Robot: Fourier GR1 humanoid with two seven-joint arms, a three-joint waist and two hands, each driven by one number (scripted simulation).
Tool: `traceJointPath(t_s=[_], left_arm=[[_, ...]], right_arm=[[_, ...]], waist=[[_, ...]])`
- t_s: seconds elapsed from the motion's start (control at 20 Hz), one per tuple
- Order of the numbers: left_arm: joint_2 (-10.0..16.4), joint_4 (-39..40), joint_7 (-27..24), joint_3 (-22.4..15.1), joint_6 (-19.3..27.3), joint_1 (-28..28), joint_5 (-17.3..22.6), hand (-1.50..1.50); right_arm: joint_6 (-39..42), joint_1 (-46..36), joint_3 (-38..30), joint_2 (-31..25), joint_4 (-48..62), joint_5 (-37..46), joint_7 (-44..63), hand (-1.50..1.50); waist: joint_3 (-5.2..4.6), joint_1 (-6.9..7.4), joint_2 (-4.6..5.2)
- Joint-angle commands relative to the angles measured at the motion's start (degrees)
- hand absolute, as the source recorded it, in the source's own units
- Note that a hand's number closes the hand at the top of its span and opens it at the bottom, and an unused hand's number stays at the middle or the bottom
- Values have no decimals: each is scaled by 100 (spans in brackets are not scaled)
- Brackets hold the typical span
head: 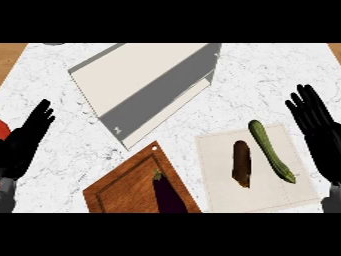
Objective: Pick the sweet potato from the placemat and place it in the tiered shelf
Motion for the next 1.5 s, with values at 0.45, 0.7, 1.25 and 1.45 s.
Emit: traceJointPath(t_s=[0.45,0.7,1.25,1.45], left_arm=[[-568,325,617,-42,384,691,349,0],[-818,361,840,-178,459,408,257,0],[-850,279,1021,-245,345,220,81,0],[-985,250,1194,-386,487,79,-70,0]], right_arm=[[-2056,1060,-863,-2022,-770,4358,1716,150],[-1800,1969,213,-1588,-2666,5572,2893,-150],[581,952,2274,-1504,-4231,6110,6244,-150],[892,-81,2814,-1078,-3326,6444,7136,-150]], waist=[[-72,-491,52],[-33,-224,81],[-45,71,120],[-43,120,131]])
